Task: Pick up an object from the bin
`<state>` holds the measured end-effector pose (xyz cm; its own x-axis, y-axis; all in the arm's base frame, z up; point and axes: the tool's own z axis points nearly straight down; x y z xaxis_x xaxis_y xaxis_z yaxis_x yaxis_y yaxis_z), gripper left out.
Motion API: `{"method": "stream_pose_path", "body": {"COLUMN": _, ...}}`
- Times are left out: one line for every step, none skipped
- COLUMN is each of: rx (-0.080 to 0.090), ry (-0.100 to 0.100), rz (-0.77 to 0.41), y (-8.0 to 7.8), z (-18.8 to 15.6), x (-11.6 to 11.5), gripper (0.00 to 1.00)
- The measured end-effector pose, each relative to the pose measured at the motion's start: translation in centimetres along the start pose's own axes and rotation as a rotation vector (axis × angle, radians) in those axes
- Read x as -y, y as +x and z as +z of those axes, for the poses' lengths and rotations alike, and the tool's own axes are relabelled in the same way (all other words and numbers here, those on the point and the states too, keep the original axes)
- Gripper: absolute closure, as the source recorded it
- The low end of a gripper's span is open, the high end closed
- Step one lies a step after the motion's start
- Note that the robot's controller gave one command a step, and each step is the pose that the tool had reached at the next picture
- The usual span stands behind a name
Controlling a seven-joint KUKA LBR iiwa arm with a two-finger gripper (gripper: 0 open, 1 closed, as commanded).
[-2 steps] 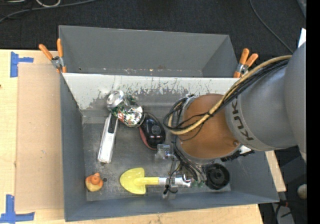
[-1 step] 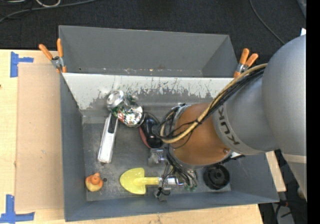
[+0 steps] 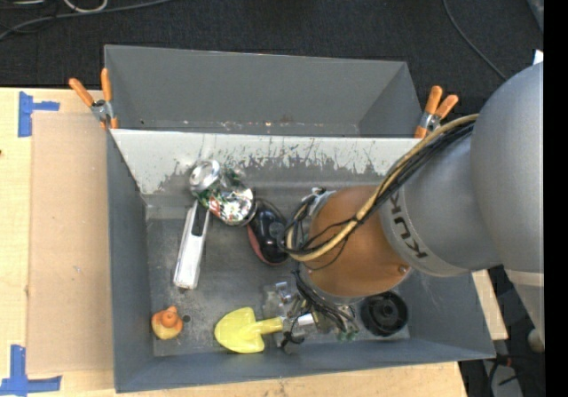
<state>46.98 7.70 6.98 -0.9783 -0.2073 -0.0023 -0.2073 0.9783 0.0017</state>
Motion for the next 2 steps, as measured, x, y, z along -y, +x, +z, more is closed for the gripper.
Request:
{"method": "stream_pose_path", "body": {"rx": 0.000, "ry": 0.000, "rz": 0.001, "y": 0.00, "z": -0.04, "x": 0.00, "gripper": 1.00}}
{"method": "stream_pose_path", "body": {"rx": -0.002, "ry": 0.000, "rz": 0.002, "y": 0.05, "z": -0.85, "x": -0.02, "gripper": 1.00}}
